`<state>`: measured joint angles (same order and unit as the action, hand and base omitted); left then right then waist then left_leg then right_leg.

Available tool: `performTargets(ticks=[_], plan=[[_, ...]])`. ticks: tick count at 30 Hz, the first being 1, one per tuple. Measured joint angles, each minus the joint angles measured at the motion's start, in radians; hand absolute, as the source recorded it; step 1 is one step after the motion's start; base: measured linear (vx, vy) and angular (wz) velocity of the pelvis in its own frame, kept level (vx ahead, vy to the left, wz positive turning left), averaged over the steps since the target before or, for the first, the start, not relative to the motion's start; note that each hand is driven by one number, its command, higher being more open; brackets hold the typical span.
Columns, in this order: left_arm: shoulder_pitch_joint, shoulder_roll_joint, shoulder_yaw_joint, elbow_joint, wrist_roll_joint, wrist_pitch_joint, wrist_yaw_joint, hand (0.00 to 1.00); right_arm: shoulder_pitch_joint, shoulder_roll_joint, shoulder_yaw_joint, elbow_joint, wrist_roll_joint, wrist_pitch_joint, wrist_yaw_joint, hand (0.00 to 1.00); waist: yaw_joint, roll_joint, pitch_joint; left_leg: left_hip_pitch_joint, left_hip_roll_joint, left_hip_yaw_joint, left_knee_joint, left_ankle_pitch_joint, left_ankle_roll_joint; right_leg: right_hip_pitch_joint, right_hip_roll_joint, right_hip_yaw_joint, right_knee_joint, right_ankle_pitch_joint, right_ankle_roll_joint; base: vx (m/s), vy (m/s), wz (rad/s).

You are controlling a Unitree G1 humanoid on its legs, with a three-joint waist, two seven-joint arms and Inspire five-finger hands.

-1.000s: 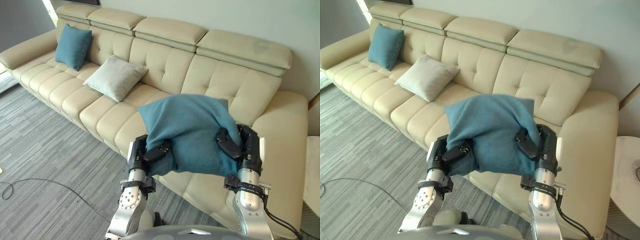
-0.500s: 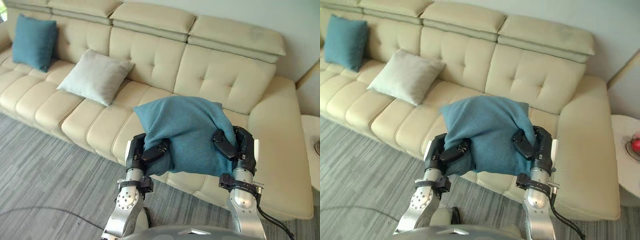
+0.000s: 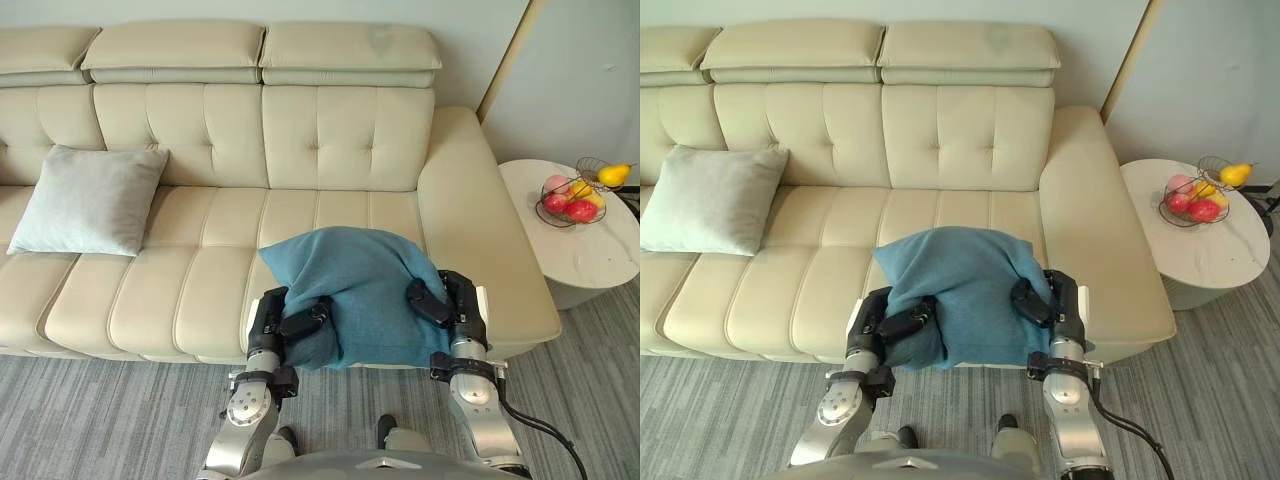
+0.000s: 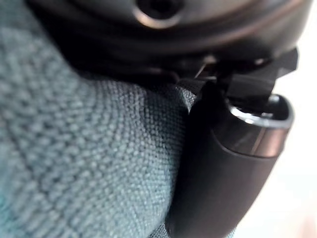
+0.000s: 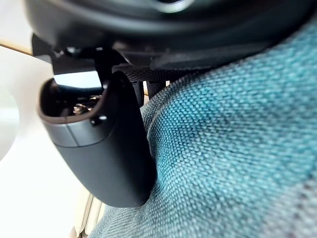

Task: Pick up cushions and gather them together orderly.

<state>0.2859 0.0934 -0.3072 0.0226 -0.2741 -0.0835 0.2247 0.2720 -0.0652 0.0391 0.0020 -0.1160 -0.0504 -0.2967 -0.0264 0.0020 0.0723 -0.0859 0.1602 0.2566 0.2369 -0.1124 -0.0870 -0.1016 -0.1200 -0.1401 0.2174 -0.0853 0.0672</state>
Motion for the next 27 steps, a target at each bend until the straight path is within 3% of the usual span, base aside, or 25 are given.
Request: performTargets(ticks=[2,3,5,7,8,9,10,11,12,13,15,20,27], plan=[[0.01,-0.004,0.001,-0.017,-0.001,0.0,-0.004,0.0,0.041,0.006,0.0,-0.077,0.0,0.0,-0.001,0.0,0.011,0.003,0.004,-0.018,0.026,-0.004,0.083,-0.007,-0.007,0.024,0.004,-0.014,0.002,-0.023,-0.011,-0.01,-0.088,0.2],[0.014,-0.008,0.001,-0.032,-0.001,0.0,-0.006,0.0,0.063,0.006,0.0,-0.131,0.0,0.0,-0.001,0.0,0.02,0.009,0.007,-0.053,0.048,-0.006,0.2,-0.007,-0.007,0.047,0.01,-0.019,0.001,-0.033,-0.018,-0.04,-0.097,0.06],[0.032,-0.025,0.005,-0.074,-0.001,-0.001,-0.007,0.0,0.071,0.002,0.0,-0.183,0.0,0.0,-0.002,0.0,0.028,0.031,0.0,-0.095,0.076,-0.027,0.311,-0.001,-0.008,0.067,0.021,-0.018,0.001,-0.044,-0.026,-0.01,-0.09,-0.02],[0.045,-0.044,0.012,-0.113,-0.001,-0.002,-0.014,0.0,0.071,0.002,0.0,-0.212,0.0,-0.002,-0.005,0.0,0.038,0.03,-0.002,-0.128,0.07,-0.054,0.353,-0.012,0.002,0.076,0.015,0.002,-0.003,-0.048,-0.032,0.05,0.008,-0.16],[0.044,-0.047,0.012,-0.121,0.0,-0.004,-0.017,0.0,0.068,0.002,0.0,-0.215,0.0,-0.005,-0.012,0.0,0.046,0.03,-0.003,-0.124,0.053,-0.072,0.317,-0.036,0.01,0.07,0.009,0.015,-0.002,-0.049,-0.031,0.07,0.07,-0.35],[0.044,-0.049,0.012,-0.132,0.001,-0.004,-0.019,0.0,0.063,0.001,-0.001,-0.215,0.0,-0.007,-0.018,0.0,0.05,0.034,-0.006,-0.119,0.011,-0.126,0.183,-0.051,0.02,0.056,0.003,0.029,0.003,-0.049,-0.026,0.06,0.077,-0.35],[0.044,-0.05,0.012,-0.133,0.002,-0.004,-0.019,0.0,0.063,0.0,-0.001,-0.215,0.0,-0.007,-0.019,0.0,0.051,0.036,-0.007,-0.115,0.006,-0.133,0.151,-0.041,0.021,0.05,0.003,0.032,0.007,-0.051,-0.023,0.07,0.079,-0.36],[0.046,-0.052,0.009,-0.132,0.005,-0.004,-0.019,0.0,0.065,-0.007,-0.001,-0.213,0.0,-0.007,-0.02,0.0,0.053,0.055,-0.017,-0.102,0.004,-0.143,0.051,0.044,0.027,0.036,0.019,0.04,0.019,-0.053,-0.003,0.14,0.117,-0.31],[0.048,-0.036,0.009,-0.118,0.007,-0.001,-0.019,0.0,0.068,0.008,0.0,-0.184,0.0,-0.001,-0.019,0.0,0.049,0.034,-0.03,-0.082,-0.005,-0.138,0.027,0.043,-0.009,0.033,0.009,0.055,0.023,-0.057,0.006,0.19,0.146,-0.29],[0.049,-0.035,0.009,-0.117,0.007,-0.001,-0.019,0.0,0.07,0.01,-0.001,-0.183,0.0,-0.001,-0.019,0.0,0.049,0.031,-0.031,-0.081,-0.008,-0.136,0.025,0.043,-0.009,0.034,0.007,0.056,0.021,-0.056,0.007,0.2,0.144,-0.19],[0.054,-0.024,0.008,-0.099,0.008,-0.001,-0.019,0.0,0.078,0.029,-0.001,-0.169,-0.002,0.0,-0.017,0.0,0.044,-0.005,-0.041,-0.052,-0.048,-0.119,-0.033,0.049,0.002,0.041,-0.028,0.065,-0.009,-0.053,0.017,0.12,0.101,-0.06],[0.054,-0.014,0.003,-0.077,0.01,-0.001,-0.019,0.0,0.074,0.028,-0.001,-0.124,-0.021,-0.001,-0.013,0.0,0.041,-0.008,-0.063,0.014,-0.092,-0.109,-0.144,0.081,0.017,0.085,-0.055,0.066,-0.082,-0.038,0.041,0.09,0.074,0.01],[0.048,0.019,-0.003,-0.017,0.013,-0.001,-0.019,0.0,0.02,0.022,-0.001,0.006,-0.058,-0.001,-0.011,0.0,0.034,-0.012,-0.07,0.011,-0.091,-0.134,-0.21,0.124,0.02,0.084,-0.042,0.066,-0.151,-0.005,0.035,0.05,0.001,-0.01]])
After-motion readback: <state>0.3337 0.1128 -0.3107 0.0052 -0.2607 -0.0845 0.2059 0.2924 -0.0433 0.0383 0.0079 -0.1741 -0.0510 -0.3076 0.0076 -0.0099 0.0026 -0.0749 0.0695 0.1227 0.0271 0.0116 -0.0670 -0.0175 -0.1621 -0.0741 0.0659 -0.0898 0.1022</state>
